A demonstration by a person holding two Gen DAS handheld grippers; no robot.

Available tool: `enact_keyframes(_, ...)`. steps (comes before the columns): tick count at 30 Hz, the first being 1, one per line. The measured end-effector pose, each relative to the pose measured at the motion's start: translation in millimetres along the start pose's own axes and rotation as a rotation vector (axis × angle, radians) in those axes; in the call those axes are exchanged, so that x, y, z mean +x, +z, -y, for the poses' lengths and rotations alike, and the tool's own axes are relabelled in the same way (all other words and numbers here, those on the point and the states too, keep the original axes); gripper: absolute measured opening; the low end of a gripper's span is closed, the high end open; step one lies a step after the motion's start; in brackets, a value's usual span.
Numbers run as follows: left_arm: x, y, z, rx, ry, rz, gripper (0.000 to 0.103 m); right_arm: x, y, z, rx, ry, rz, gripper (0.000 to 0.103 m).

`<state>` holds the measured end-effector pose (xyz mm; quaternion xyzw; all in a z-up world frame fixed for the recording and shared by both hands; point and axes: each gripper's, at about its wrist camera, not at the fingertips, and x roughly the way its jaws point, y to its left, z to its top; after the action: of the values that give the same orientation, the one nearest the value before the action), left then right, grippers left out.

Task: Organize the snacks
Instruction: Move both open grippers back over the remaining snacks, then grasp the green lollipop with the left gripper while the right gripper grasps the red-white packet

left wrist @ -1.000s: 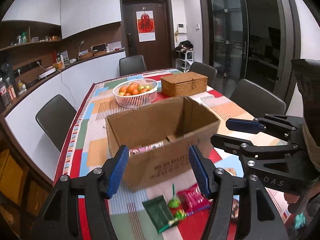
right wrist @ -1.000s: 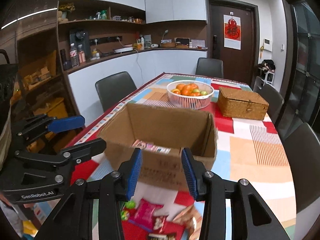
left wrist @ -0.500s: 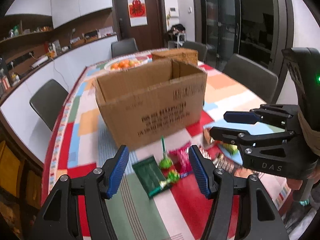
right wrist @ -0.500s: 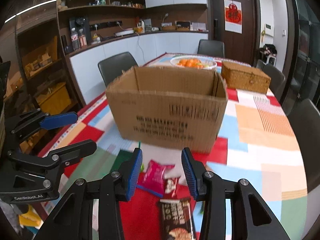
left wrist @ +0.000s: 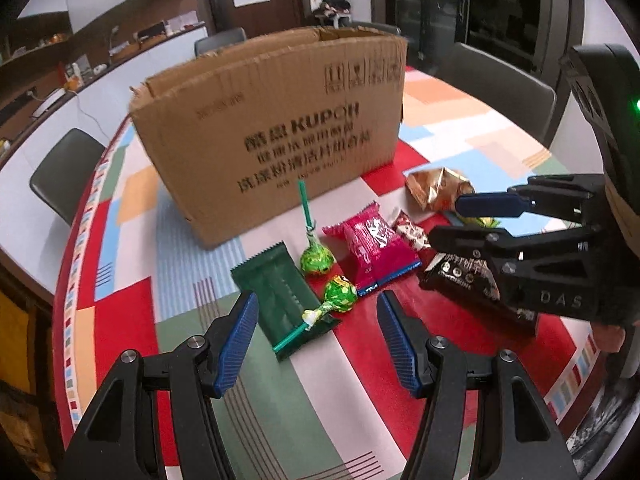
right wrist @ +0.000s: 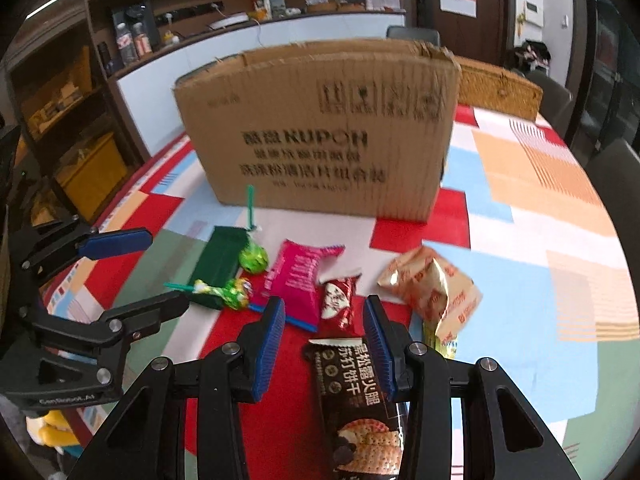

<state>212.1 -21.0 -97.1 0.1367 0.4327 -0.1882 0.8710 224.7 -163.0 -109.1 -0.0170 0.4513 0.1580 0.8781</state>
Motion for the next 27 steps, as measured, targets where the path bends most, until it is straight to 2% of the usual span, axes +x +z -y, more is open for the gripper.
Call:
enact_keyframes(4,15,1,-3,0.013,-0.030,-0.036,0.050,9,0,5,0.021,-0.001,-0.023,0.042)
enact_keyframes(11,37,4,-4,0.024,-0.050,-0.078,0.039,20,0,9,0.022,-0.006,-0.042,0.041)
enact_keyframes(20,55,7,-6,0.007,-0.075,-0.105,0.032,39,2,14,0.034,0.009,-0.083,0.036)
enact_keyframes(27,63,10,-11,-0.039,-0.096,-0.101,0.030,51,4,14,0.027,0.005,-0.110,0.030)
